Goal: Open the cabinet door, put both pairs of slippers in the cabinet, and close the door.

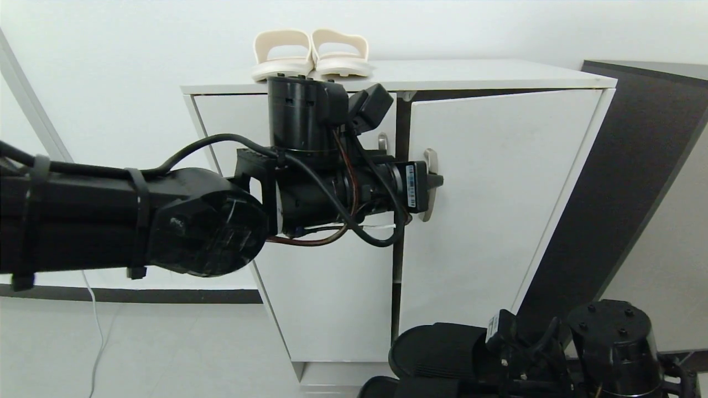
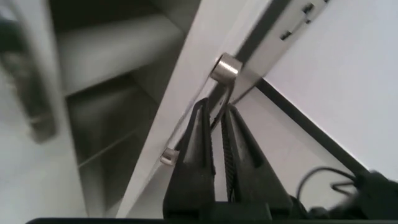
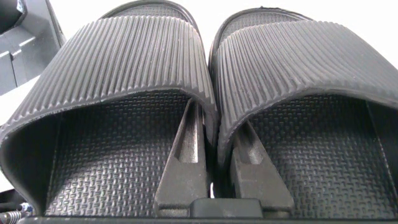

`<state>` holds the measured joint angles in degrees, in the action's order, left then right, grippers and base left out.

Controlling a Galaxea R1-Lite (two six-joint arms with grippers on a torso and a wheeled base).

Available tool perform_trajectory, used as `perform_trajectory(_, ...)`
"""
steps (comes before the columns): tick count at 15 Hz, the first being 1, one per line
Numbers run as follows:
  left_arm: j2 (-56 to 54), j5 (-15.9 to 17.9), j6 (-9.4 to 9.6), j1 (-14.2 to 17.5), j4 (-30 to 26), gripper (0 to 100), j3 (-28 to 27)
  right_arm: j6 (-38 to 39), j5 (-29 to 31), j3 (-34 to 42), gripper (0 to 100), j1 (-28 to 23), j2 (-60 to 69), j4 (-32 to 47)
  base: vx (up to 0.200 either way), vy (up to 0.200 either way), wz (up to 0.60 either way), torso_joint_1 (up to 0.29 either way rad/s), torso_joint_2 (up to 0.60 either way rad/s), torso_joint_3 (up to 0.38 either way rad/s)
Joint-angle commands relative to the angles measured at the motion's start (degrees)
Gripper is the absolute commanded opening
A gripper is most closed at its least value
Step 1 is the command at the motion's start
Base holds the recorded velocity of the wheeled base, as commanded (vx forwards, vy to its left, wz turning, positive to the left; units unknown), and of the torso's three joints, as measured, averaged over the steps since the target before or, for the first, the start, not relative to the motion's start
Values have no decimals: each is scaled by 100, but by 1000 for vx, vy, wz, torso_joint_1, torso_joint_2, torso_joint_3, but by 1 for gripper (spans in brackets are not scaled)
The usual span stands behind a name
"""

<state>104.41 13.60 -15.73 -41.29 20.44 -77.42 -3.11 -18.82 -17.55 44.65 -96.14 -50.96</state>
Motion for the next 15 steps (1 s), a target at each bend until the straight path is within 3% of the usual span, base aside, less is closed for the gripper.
perform_trajectory(1, -387, -16, 8, -116, 21, 0, 298, -6, 1, 6, 0, 17, 42, -2, 0, 0, 0, 0, 0, 0)
perform_trajectory(8, -1406, -60, -9, -55, 47, 0, 1388, -6, 28, -2, 0, 17, 7, -2, 0, 0, 0, 0, 0, 0)
perform_trajectory(10, -1318, -33, -27, 139, 56, 0, 1335, -6, 37, -2, 0, 35, 7, -2, 0, 0, 0, 0, 0, 0)
perform_trajectory(14, -589, -16, -387, 429, 522, 0, 816, -6, 37, 6, 0, 61, 16, -11, 0, 0, 0, 0, 0, 0)
perform_trajectory(15, -422, -16, -396, 429, 601, 0, 685, -6, 37, 15, 0, 79, 33, -2, 0, 0, 0, 0, 0, 0)
